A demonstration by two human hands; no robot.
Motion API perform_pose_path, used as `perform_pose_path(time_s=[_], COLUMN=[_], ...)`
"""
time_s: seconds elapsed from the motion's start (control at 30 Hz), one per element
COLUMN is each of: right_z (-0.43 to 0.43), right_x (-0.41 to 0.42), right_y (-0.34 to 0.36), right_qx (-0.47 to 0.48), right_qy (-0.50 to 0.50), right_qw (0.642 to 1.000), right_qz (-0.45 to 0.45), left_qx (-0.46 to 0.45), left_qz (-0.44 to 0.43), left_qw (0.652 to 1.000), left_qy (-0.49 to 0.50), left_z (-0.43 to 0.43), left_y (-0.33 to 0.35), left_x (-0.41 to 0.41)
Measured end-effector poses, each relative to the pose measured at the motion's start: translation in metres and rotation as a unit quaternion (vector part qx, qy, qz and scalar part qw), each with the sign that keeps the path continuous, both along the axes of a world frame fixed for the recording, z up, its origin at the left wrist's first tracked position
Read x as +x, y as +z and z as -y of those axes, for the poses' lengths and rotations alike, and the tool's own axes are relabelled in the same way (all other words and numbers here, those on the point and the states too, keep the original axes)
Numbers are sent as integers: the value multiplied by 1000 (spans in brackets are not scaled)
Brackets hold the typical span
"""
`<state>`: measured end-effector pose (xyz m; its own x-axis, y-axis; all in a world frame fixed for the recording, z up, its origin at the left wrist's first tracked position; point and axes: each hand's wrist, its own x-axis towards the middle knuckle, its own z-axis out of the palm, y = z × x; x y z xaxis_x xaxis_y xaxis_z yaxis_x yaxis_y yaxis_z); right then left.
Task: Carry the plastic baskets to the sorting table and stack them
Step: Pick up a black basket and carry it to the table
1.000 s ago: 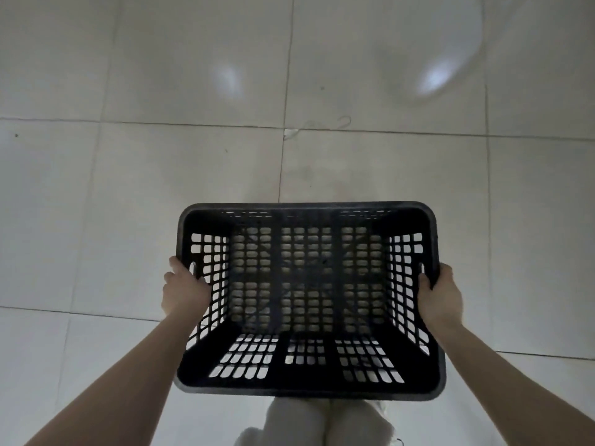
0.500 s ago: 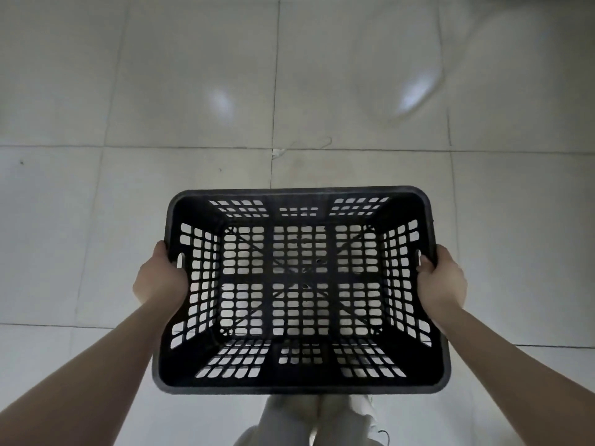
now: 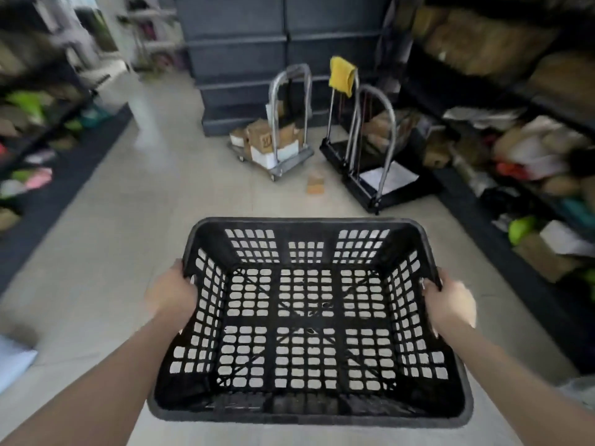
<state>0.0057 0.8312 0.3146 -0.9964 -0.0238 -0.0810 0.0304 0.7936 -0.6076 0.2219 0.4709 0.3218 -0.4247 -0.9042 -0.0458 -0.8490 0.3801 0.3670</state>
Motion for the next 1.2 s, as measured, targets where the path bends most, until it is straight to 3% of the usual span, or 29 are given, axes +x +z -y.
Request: perform_pose_path(time_s=[0.27, 0.5, 0.83, 1.2], right_z=[-44, -122, -286, -486], right_x=[-41, -60, -113, -134], right_y=[254, 359, 412, 403], right_qx=[-59, -89, -98, -51], right_qy=[-108, -199, -308, -466], right_qw=[975, 947, 917, 857], right_qz=[-184, -237, -236, -212], left_qx=[-97, -149, -80, 11], left_qz=[-125, -210, -240, -202], left_qw=[985, 957, 935, 883], left_qy=[-67, -137, -249, -423], left_z=[-24, -79, -226, -441], left_y=[258, 382, 441, 414], left_x=[-95, -181, -322, -507])
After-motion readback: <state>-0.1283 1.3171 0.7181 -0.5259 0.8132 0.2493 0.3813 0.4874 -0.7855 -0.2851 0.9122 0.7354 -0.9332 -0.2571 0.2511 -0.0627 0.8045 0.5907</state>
